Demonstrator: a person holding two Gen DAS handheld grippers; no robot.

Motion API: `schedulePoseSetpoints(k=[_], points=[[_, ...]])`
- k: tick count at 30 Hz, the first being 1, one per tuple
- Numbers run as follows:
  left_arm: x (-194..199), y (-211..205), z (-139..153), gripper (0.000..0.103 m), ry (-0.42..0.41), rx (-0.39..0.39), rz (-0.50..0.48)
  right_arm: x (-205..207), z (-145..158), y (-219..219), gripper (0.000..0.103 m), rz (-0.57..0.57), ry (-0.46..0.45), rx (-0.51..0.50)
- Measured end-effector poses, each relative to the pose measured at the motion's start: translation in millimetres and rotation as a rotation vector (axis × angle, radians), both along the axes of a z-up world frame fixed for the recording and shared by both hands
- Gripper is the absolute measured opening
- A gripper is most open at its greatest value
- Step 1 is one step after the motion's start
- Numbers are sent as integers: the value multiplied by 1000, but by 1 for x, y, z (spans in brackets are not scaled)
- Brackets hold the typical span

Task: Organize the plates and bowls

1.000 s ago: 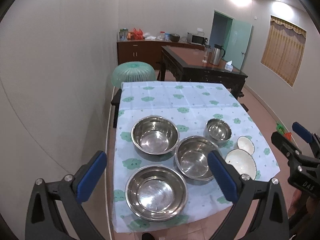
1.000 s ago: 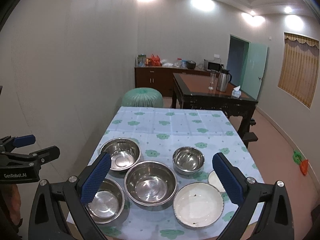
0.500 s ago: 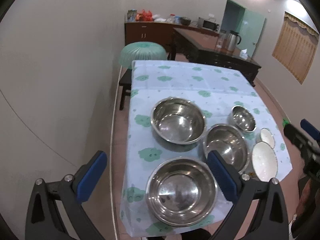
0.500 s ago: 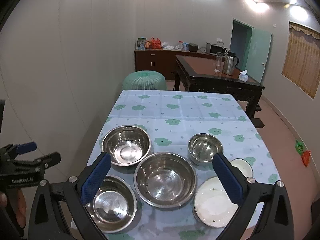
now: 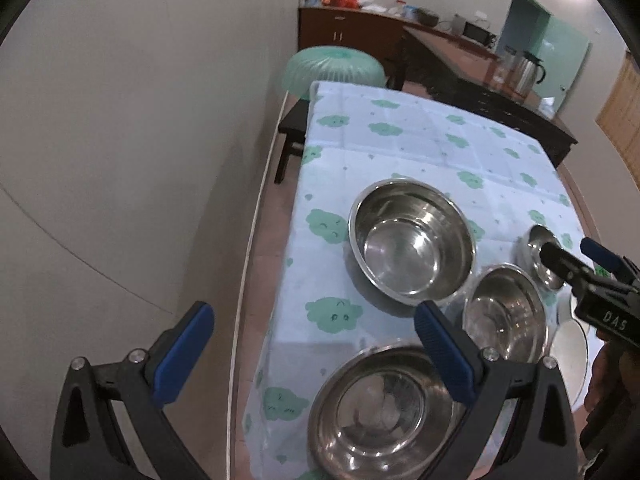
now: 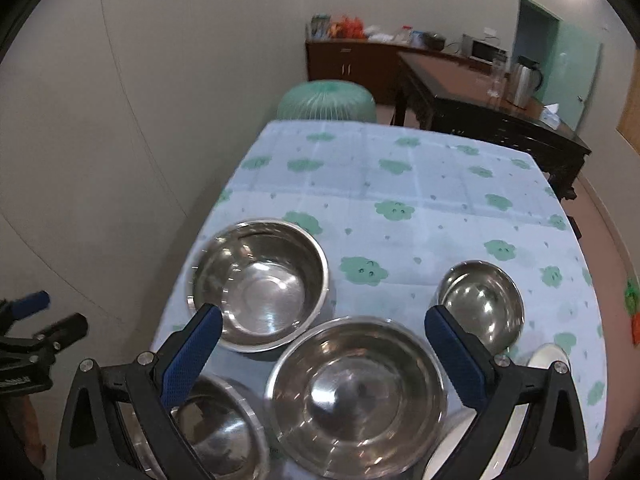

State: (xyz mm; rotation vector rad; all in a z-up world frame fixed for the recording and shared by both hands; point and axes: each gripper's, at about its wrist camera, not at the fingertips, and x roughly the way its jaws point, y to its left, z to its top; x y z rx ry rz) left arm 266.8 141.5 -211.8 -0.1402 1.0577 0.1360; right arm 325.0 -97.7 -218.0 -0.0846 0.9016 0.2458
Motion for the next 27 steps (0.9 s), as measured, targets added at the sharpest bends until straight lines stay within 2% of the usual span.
schedulePoseSetpoints(k=[11, 13, 15, 18, 23, 24, 27], points=[[59, -19, -45, 97, 127, 30, 39, 71, -44, 11, 101, 114, 81, -27], [69, -20, -53, 92, 150, 37, 46, 82, -54, 12, 100, 125, 103, -31], [77, -20, -62, 84, 175, 25, 55, 90, -62, 13, 96, 132, 127, -32], [87, -21, -76, 79, 216, 1, 63, 100, -74, 14, 89, 146, 160, -39], [96, -23, -90, 73, 239, -9, 58, 115, -91, 18, 73, 166, 216, -43], [98, -23, -91, 69, 242, -11, 57, 117, -94, 19, 71, 173, 226, -43], [102, -22, -99, 57, 259, -15, 57, 120, -100, 22, 56, 194, 252, -40]])
